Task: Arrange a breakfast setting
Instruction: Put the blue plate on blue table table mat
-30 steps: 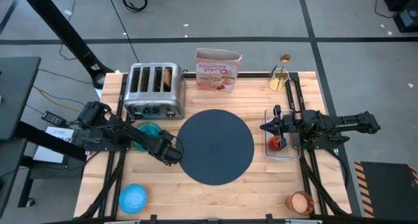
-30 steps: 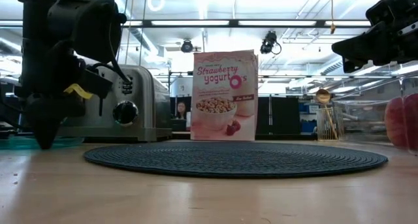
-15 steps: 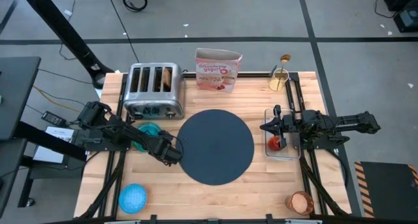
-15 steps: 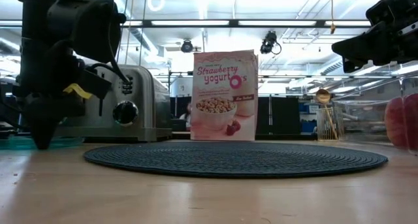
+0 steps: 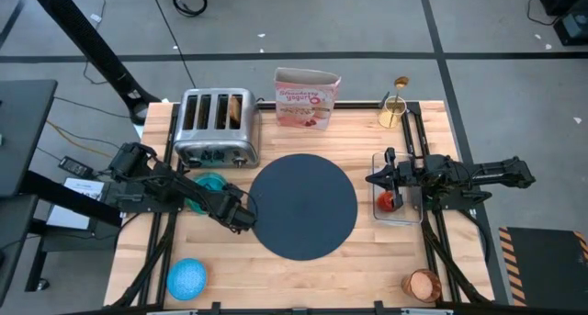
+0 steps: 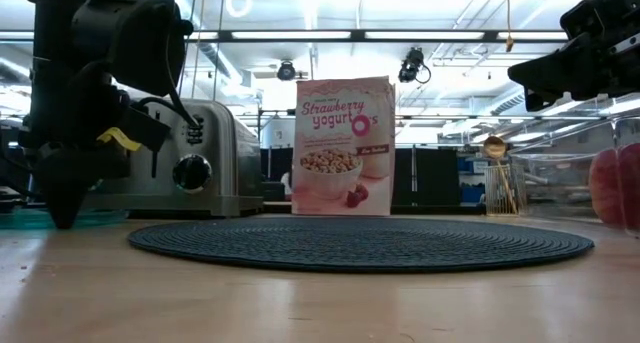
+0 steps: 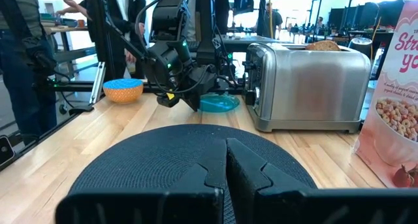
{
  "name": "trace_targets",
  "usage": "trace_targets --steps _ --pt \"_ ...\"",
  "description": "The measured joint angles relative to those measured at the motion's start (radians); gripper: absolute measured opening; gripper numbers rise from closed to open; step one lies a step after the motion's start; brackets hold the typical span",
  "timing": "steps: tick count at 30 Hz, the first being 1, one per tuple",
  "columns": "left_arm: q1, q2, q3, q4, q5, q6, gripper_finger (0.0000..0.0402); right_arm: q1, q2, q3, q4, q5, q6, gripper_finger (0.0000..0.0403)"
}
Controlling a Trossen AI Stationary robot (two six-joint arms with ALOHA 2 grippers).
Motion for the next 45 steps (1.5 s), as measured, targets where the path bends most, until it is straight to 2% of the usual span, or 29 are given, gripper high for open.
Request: trace_targets --steps 5,10,18,26,30,32,35,40,45 --pt "0.0 0.0 0.0 -0.002 0.004 0.0 0.0015 0.0 0.0 0.0 0.0 0.0 0.0 0.0014" --pt "-0.005 0.0 0.022 -0.008 0.011 0.013 0.0013 0.0 0.0 0.0 0.0 0.0 0.0 0.0014" --pt "-0.044 0.0 0.128 -0.032 -0.013 0.031 0.0012 0.0 0.0 0.0 0.0 0.0 -0.025 0.0014" --pt "-0.146 0.0 0.27 -0.111 -0.066 0.108 0.0012 0.0 0.0 0.0 0.0 0.0 -0.078 0.0014" --pt "-0.214 0.0 0.355 -0.157 -0.128 0.211 0.0012 0.0 0.0 0.0 0.0 0.0 -0.078 0.0014" --pt "-0.252 0.0 0.389 -0.158 -0.165 0.31 0.0012 0.0 0.0 0.0 0.001 0.0 -0.07 0.0014" --pt "-0.303 -0.001 0.421 -0.127 -0.176 0.485 0.0012 0.0 0.0 0.0 0.034 0.002 0.055 0.0014" --pt "-0.376 -0.001 0.425 0.001 -0.175 0.766 0.0011 0.0 0.0 0.0 0.076 0.076 0.333 0.0014" --pt "-0.376 0.031 0.423 0.102 -0.197 1.01 0.0011 0.001 0.0 0.0 0.132 0.055 0.375 0.0014"
